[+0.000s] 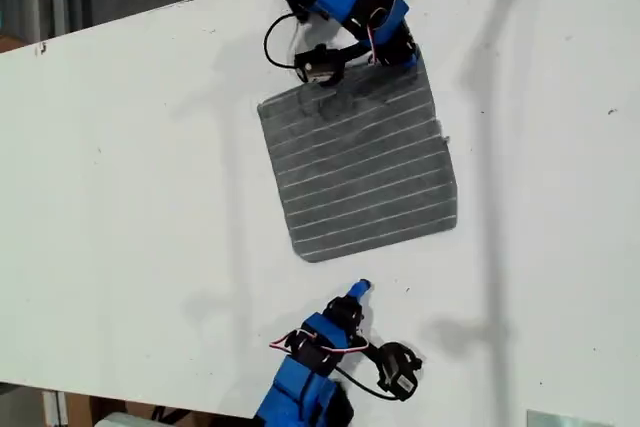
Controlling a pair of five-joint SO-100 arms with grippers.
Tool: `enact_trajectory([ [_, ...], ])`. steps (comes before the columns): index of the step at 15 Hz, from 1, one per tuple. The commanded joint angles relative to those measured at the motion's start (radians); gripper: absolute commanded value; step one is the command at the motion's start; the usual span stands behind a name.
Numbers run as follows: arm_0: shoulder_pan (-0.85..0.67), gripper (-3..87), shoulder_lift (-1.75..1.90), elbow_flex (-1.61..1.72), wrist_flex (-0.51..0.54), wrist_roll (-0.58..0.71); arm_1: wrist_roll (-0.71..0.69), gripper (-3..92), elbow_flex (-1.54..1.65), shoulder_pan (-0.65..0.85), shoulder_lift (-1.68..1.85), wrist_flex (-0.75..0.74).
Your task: Grasp corners of a square towel and fold twice.
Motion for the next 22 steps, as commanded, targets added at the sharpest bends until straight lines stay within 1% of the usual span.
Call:
enact_trajectory([
  [1,0.032,27.6,-0.035,-0.106,-0.008,0.032,-0.144,-0.1,-0.146,0.095,-0.021,0.138],
  [3,0.052,28.0,-0.161,-0.331,0.103,0.06,-0.238,-0.1,-0.247,0.167,-0.044,0.264],
  [4,0.066,28.3,-0.244,-0.483,0.164,0.084,-0.267,-0.1,-0.273,0.19,-0.046,0.299],
  [5,0.077,28.6,-0.33,-0.626,0.201,0.118,-0.284,-0.1,-0.285,0.204,-0.046,0.321],
  [7,0.095,29.1,-0.5,-0.877,0.239,0.149,-0.293,-0.1,-0.291,0.215,-0.043,0.339],
  [9,0.112,29.4,-0.704,-1.154,0.288,0.158,-0.293,-0.1,-0.291,0.215,-0.043,0.342],
  [10,0.121,29.3,-0.767,-1.249,0.293,0.152,-0.293,-0.1,-0.291,0.215,-0.043,0.345],
  [12,0.143,28.7,-0.77,-1.262,0.229,0.107,-0.293,-0.1,-0.291,0.215,-0.043,0.353],
  [16,0.149,28.5,-0.83,-1.25,0.138,0.038,-0.288,-0.1,-0.291,0.206,-0.043,0.351],
  [18,0.129,28.6,-0.89,-1.262,0.063,0.071,-0.279,-0.1,-0.291,0.193,-0.043,0.35],
  [22,0.115,28.6,-0.942,-1.272,-0.026,0.08,-0.264,-0.1,-0.291,0.179,-0.043,0.351],
])
